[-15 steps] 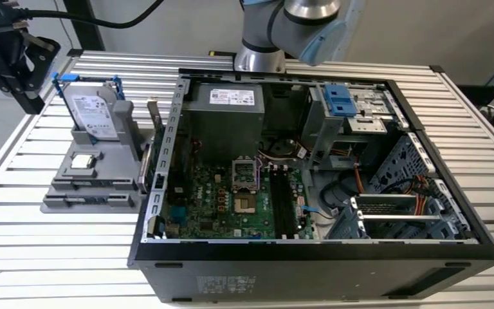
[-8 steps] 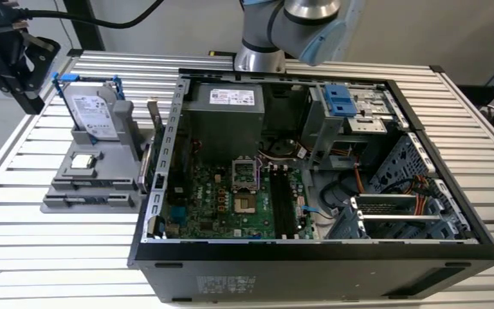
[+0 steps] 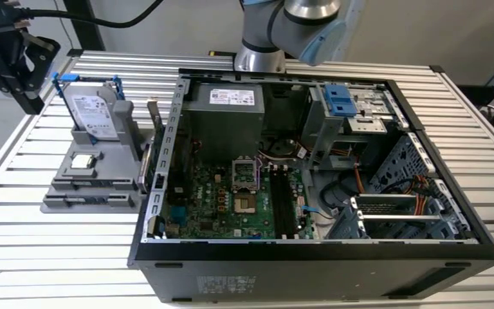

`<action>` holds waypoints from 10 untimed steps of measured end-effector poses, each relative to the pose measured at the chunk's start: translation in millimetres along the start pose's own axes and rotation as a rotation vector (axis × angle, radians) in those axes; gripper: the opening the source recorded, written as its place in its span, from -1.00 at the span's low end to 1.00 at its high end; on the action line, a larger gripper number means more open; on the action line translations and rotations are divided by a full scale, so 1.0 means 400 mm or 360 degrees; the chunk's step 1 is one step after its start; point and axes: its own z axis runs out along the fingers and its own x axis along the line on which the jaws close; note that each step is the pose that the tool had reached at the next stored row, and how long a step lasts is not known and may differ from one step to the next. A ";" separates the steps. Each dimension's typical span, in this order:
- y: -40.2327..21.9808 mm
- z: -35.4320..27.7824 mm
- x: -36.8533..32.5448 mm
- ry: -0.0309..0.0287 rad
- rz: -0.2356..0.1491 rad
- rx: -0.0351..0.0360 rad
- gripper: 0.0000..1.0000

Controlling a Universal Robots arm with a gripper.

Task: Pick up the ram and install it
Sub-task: 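Pick up the ram and move it above insertion slot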

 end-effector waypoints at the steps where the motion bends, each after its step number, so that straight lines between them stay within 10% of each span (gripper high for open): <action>1: 0.000 0.000 0.000 0.00005 -0.0011 0.0000 -1.00; 10: 0.000 0.000 0.000 0.00075 -0.0155 -0.0003 -1.00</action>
